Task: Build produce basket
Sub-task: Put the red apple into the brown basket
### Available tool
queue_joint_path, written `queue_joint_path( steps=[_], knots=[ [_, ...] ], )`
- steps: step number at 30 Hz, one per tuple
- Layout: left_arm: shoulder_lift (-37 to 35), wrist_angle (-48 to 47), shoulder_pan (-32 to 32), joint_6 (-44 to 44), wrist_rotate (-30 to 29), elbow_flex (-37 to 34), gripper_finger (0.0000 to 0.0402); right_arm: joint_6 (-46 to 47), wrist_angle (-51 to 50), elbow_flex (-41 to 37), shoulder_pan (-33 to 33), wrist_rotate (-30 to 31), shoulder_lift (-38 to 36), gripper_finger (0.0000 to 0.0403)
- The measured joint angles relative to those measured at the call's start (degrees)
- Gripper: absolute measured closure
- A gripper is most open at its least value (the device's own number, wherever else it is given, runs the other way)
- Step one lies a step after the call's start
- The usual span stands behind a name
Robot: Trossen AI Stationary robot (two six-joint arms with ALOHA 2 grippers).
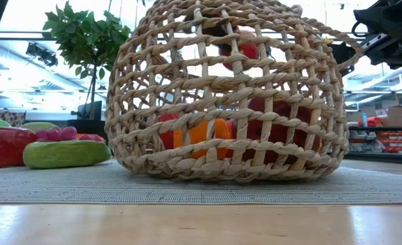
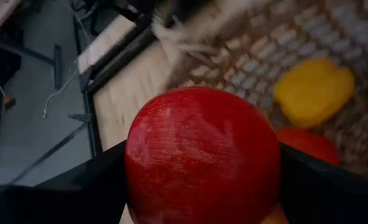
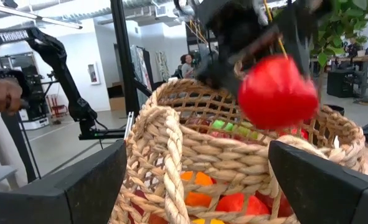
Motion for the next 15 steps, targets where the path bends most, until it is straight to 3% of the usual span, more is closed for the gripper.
queue_joint_path(
  steps=[7, 15],
  knots=[
    [1.6, -0.2, -0.5, 5.2, -1.1, -0.1, 0.0069, 0.0, -0.1, 0.0, 0.0, 0.0, 0.0, 0.0009],
    [1.1, 0.0, -1.5, 3.6, -4.1, 0.0, 0.0069, 0.0, -0.1, 0.0, 0.0, 0.0, 0.0, 0.0009]
  ],
)
